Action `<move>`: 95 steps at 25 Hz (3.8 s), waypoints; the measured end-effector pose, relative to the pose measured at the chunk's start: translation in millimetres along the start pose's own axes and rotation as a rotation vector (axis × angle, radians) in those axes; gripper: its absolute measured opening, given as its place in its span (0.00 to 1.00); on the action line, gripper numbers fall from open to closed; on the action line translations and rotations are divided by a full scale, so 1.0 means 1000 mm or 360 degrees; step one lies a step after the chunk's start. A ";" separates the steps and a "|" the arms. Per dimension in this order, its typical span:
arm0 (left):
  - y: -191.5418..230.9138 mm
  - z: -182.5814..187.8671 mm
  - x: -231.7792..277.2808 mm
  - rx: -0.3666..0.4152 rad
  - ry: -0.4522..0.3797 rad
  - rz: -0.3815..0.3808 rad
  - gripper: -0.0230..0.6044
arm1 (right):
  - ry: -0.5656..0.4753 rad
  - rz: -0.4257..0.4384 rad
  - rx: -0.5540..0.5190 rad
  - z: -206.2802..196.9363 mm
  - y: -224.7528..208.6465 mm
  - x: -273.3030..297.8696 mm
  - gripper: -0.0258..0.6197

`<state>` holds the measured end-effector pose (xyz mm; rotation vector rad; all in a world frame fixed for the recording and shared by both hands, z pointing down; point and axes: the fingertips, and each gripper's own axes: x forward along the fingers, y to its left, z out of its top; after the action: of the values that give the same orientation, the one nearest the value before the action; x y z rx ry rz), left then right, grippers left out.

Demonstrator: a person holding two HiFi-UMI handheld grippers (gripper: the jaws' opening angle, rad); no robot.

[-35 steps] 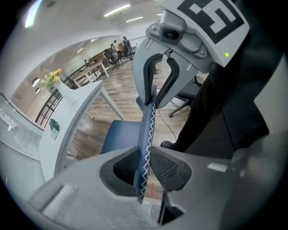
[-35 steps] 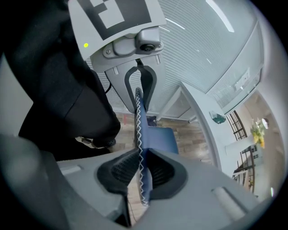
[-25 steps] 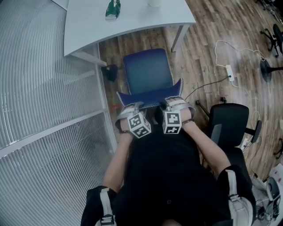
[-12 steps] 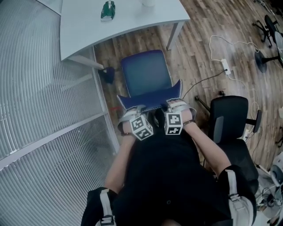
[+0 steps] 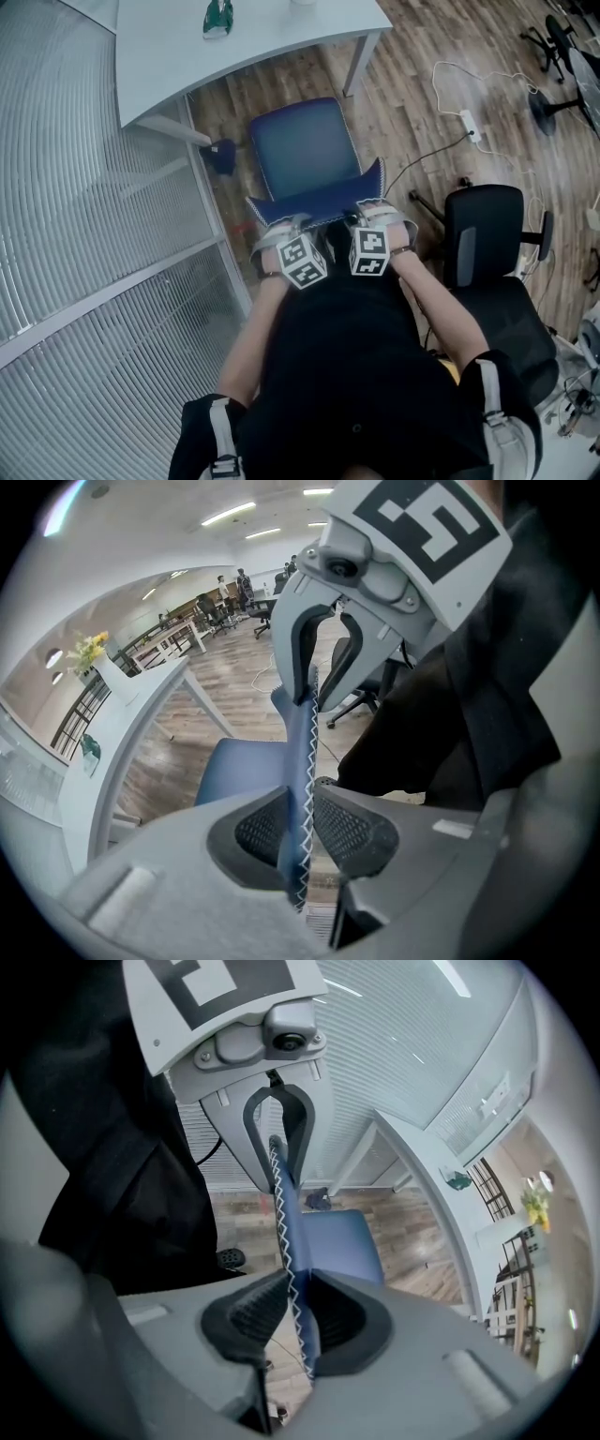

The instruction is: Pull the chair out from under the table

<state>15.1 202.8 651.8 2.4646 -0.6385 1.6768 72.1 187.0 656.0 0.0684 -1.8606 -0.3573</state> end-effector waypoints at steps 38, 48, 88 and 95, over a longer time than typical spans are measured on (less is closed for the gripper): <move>0.013 0.002 -0.061 -0.0147 -0.0237 0.0353 0.38 | -0.0139 -0.0275 0.0315 0.025 -0.007 -0.054 0.23; 0.035 0.014 -0.106 -0.0237 -0.0385 0.0481 0.37 | -0.0243 -0.0409 0.0336 0.048 -0.032 -0.095 0.23; 0.087 0.053 -0.218 -0.0766 -0.1144 0.0672 0.06 | -0.1150 -0.0443 0.0988 0.094 -0.104 -0.210 0.04; 0.087 0.052 -0.218 -0.0778 -0.1152 0.0673 0.06 | -0.1209 -0.0390 0.1051 0.094 -0.101 -0.210 0.04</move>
<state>-41.2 170.3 420.3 2.6002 -1.5093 0.5051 37.7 158.1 408.6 0.6948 -2.6671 0.1114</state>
